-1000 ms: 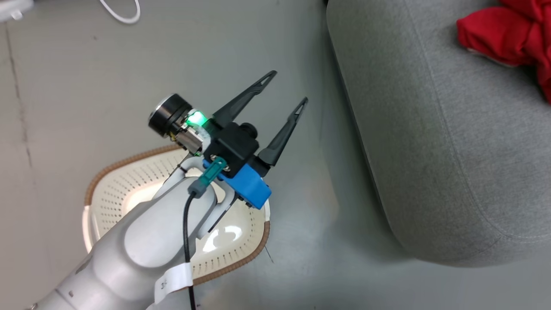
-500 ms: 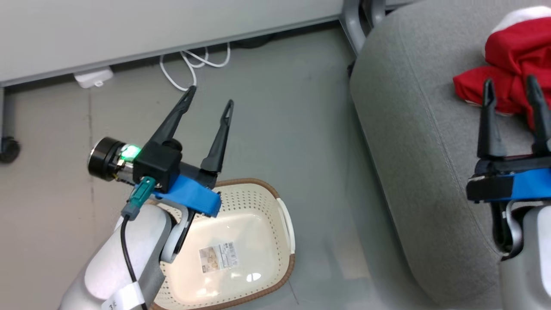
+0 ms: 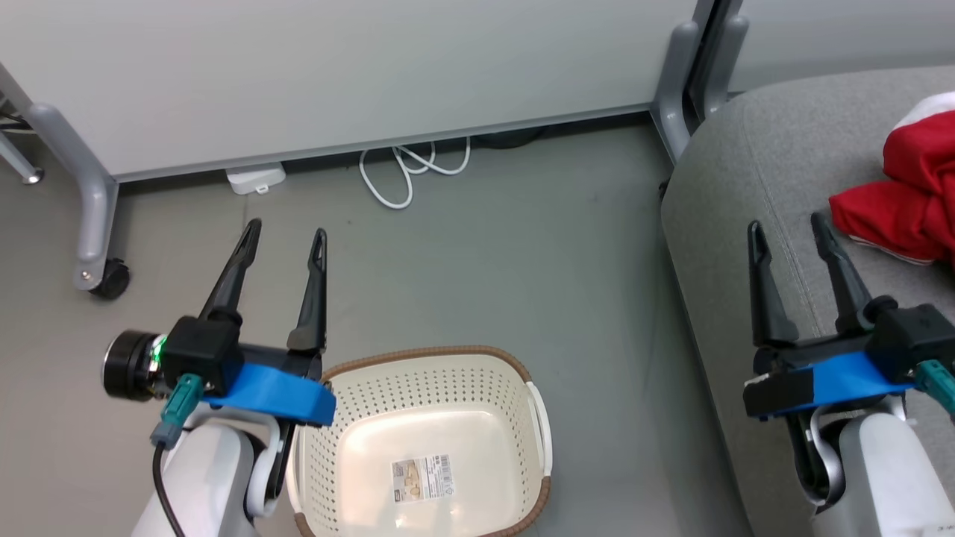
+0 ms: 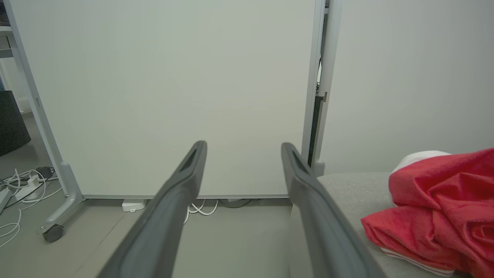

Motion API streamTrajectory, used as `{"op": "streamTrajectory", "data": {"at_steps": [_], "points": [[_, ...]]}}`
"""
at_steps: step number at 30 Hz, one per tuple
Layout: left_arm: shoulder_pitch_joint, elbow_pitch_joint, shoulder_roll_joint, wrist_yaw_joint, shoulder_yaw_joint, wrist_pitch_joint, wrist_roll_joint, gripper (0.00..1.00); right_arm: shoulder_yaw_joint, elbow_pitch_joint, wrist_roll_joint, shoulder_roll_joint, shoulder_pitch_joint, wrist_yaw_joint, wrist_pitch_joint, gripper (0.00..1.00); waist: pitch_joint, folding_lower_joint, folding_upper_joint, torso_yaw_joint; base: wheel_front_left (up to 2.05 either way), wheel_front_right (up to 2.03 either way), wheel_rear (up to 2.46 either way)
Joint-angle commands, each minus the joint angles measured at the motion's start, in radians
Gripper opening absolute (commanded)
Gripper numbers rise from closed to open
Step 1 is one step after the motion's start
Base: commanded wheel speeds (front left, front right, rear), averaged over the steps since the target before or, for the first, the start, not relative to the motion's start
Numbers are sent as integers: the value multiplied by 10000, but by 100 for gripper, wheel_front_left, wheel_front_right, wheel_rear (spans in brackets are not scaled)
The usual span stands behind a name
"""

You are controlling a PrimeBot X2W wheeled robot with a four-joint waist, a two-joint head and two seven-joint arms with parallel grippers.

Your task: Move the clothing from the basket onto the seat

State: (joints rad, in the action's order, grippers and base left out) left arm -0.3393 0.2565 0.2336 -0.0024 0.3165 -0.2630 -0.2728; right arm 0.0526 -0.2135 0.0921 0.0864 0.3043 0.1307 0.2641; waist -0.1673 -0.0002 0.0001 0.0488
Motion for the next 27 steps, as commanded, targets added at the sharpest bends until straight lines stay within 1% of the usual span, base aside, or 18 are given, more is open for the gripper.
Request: {"op": "streamTrajectory", "data": {"at_steps": [1,10,15,16,23,27], "points": [[415,-84,-195,-149,-391,-25,202,100,-56,-32,28,-66,-336,1,4,100,248,2,-1,-142,0,0,0],[1578,-282,-932,-672,-1754,-25,883,100,-73,-79,160,-196,-1233,1,4,100,716,2,-1,-265,0,0,0],[1977,-316,-1164,-834,-2225,-25,1094,100,-28,-76,226,-249,-1557,1,4,100,849,2,-1,-293,0,0,0],[2109,-352,-1280,-878,-2444,-25,1172,100,-5,-55,245,-273,-1696,1,4,100,884,2,-1,-320,0,0,0],[2417,-411,-1551,-1095,-2882,-25,1398,100,-12,-135,357,-341,-1959,1,4,100,970,2,-1,-427,0,0,0],[2580,-324,-1647,-1150,-3070,-25,1436,100,-53,-225,415,-363,-2082,1,4,100,1063,2,-1,-448,0,0,0]]}}
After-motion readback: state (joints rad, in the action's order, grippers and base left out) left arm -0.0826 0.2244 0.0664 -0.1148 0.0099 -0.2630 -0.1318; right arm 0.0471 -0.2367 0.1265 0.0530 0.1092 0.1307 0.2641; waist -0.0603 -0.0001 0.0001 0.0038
